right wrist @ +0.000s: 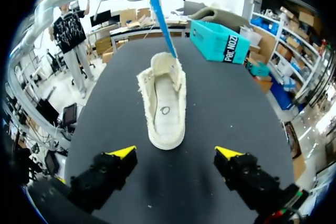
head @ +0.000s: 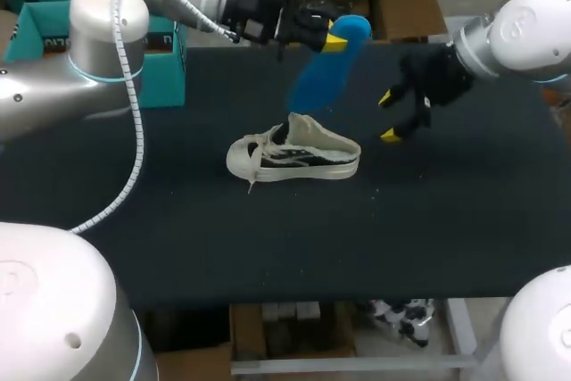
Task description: Open the shoe tongue, take the insole out of the shoe, put the insole back into the shoe, and pack the shoe into the shoebox
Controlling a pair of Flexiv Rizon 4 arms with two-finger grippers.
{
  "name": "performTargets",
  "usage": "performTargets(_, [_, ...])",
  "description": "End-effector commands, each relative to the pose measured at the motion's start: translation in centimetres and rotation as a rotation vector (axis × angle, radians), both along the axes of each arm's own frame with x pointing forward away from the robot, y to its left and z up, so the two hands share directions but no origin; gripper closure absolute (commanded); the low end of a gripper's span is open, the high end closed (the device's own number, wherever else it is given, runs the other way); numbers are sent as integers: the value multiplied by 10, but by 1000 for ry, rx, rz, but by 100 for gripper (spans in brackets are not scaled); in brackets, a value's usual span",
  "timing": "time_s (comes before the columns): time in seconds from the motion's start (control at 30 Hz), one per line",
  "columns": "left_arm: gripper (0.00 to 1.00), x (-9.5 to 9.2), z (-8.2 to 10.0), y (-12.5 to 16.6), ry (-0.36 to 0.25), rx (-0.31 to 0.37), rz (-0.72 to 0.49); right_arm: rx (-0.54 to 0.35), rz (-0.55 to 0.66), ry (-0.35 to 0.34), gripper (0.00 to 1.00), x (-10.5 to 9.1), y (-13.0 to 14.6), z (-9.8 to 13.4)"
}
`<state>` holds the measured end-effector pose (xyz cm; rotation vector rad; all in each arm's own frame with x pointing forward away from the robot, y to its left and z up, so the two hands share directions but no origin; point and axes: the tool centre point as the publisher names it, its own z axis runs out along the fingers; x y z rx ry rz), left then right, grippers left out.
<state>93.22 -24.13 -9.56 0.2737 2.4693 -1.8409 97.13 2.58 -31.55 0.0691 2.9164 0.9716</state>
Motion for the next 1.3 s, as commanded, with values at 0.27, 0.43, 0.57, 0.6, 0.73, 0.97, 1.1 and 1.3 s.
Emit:
performTargets(0.27, [100,-24,11,82,-114,-323,368,-124,99,48,0,30,21,10])
performTargets(0.43, [100,-28,24,104,-102,-370,437,-173,142,56,0,35,39,13])
performTargets(0.57, [100,-30,32,125,-76,-406,497,-251,159,79,0,38,53,11])
performTargets(0.6, [100,-32,34,129,-75,-408,504,-274,160,83,0,39,56,11])
performTargets(0.73, [100,-35,38,143,-53,-406,541,-329,164,85,0,39,62,9])
performTargets(0.97, [100,-32,47,171,25,-404,590,-391,177,48,0,30,76,12])
performTargets(1.1, [100,-25,47,184,72,-396,605,-439,185,52,0,24,88,10])
performTargets(1.3, [100,-20,43,197,100,-361,628,-508,179,49,0,22,108,-2])
